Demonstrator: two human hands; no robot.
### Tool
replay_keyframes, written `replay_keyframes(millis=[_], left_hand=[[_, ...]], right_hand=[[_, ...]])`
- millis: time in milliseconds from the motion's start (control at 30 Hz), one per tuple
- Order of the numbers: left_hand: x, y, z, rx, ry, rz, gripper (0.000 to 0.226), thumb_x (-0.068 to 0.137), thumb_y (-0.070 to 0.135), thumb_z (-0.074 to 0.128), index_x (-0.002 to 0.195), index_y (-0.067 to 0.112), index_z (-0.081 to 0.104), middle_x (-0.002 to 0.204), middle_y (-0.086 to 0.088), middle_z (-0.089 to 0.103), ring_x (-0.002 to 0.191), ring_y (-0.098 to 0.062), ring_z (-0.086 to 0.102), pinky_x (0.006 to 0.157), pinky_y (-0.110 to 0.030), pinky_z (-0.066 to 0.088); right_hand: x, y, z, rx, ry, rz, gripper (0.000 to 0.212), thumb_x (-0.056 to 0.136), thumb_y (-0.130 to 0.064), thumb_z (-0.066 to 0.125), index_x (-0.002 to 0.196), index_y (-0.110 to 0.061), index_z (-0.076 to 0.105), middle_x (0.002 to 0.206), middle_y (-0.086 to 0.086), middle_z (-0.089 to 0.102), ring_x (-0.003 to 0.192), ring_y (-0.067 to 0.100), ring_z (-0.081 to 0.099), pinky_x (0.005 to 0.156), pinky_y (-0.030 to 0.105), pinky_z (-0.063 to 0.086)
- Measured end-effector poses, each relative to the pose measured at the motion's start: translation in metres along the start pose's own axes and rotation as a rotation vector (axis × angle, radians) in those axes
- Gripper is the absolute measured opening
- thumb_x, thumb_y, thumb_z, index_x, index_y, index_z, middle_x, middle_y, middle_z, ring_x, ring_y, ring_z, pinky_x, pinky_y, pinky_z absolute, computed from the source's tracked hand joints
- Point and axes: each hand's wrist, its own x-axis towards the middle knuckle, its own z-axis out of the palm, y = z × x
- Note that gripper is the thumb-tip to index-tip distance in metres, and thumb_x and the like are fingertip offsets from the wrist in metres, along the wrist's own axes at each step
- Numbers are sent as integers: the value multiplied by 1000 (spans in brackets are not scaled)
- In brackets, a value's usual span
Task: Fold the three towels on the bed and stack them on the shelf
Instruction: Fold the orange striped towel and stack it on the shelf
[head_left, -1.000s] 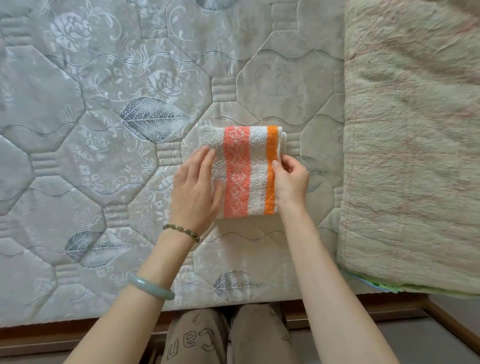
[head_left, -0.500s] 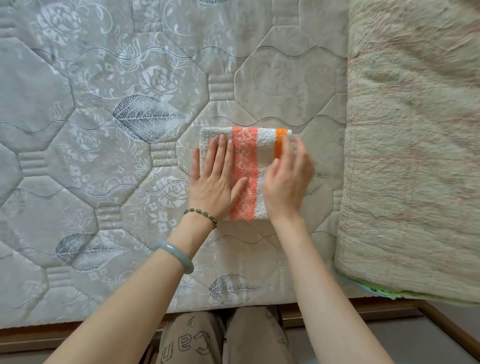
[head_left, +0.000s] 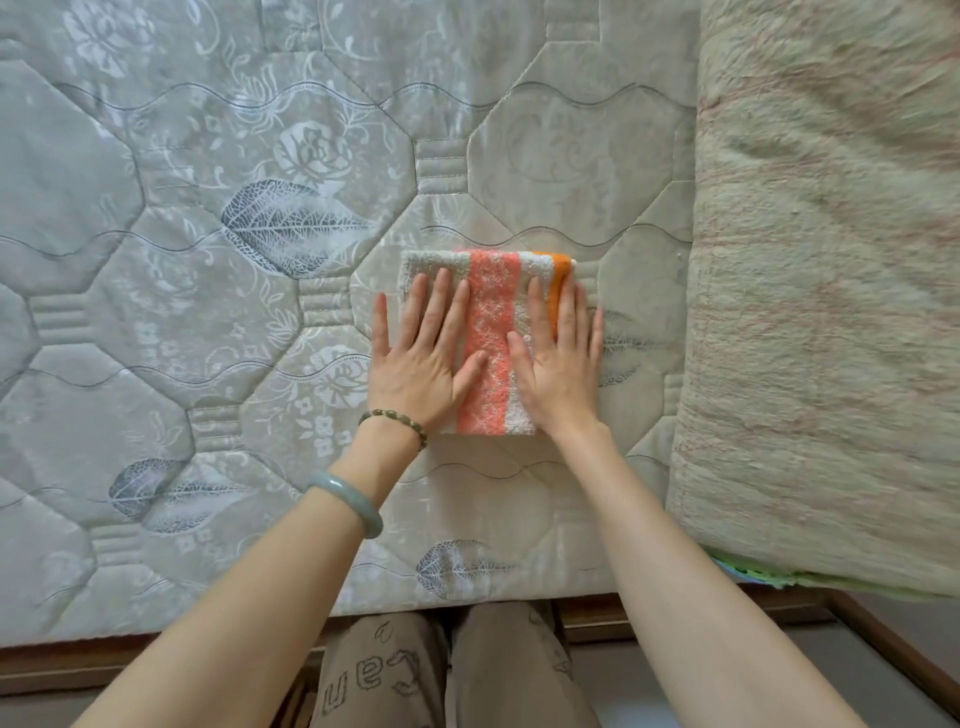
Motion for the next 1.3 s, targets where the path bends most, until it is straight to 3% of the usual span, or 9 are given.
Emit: replay_keyframes(millis=[167, 300, 467, 533, 600, 667, 867, 1133, 1300], left_hand=[[0, 2, -8, -184, 35, -63, 74, 93, 61, 26, 151, 18, 10, 159, -10, 9, 146, -24, 7, 118, -44, 3], [-15, 6, -27, -757, 60, -543, 64, 91, 40, 56, 141, 8, 33, 143, -13, 39, 132, -24, 36, 114, -38, 26], [-12, 2, -37, -1238, -145, -820, 46, 81, 35, 71, 117, 11, 52, 103, 1, 60, 90, -11, 58, 78, -24, 48], [-8, -5, -38, -1383, -282, -823, 48, 73, 31, 79, 110, 8, 59, 99, -2, 67, 88, -18, 65, 76, -29, 54], [-10, -8, -43, -1544, -387, -784, 51, 70, 23, 81, 112, 4, 59, 101, -8, 69, 92, -25, 68, 78, -38, 57], [-17, -9, -55, -1680, -429, -739, 47, 74, 14, 76, 115, 4, 56, 98, -9, 69, 85, -23, 69, 72, -36, 59], [-58, -12, -113, -1853, -457, -693, 34, 68, 14, 72, 98, 7, 59, 75, -4, 70, 63, -16, 69, 53, -27, 56], [-148, -65, -213, -1937, -234, -720, 88, 39, 31, 91, 113, 5, 52, 86, -9, 69, 73, -25, 68, 60, -34, 58], [-233, -117, -280, -2007, 88, -738, 54, 69, 18, 69, 119, 7, 53, 101, -14, 65, 86, -29, 66, 75, -41, 59]], right_hand=[[2, -4, -21, 142, 54, 11, 66, 96, -43, 41, 152, -20, 14, 159, 18, 8, 146, 30, 9, 118, 38, 9], [-5, -8, -43, 722, 71, 438, 62, 87, -30, 66, 139, -13, 37, 133, 9, 48, 120, 19, 48, 99, 27, 40], [2, 0, -50, 956, -153, 699, 45, 79, -30, 76, 113, -10, 54, 96, -2, 63, 84, 11, 62, 73, 23, 51], [4, 3, -55, 977, -310, 678, 31, 78, -27, 77, 98, -12, 60, 85, -4, 66, 73, 7, 63, 57, 14, 51], [6, 7, -59, 992, -407, 685, 28, 75, -25, 79, 92, -10, 63, 89, 1, 70, 76, 13, 67, 62, 17, 55], [5, 11, -64, 1077, -456, 666, 32, 74, -21, 79, 100, -8, 64, 100, 7, 72, 86, 20, 69, 77, 31, 57], [-26, -15, -102, 1388, -652, 564, 53, 72, -12, 73, 121, -1, 55, 101, 11, 71, 86, 23, 70, 70, 33, 58], [-61, -130, -186, 1272, -709, 308, 85, 64, -7, 78, 137, -10, 35, 114, 19, 65, 89, 30, 70, 72, 41, 59], [-99, -252, -235, 1061, -769, -44, 93, 74, -1, 76, 147, -29, 24, 117, 27, 61, 98, 39, 65, 87, 52, 54]])
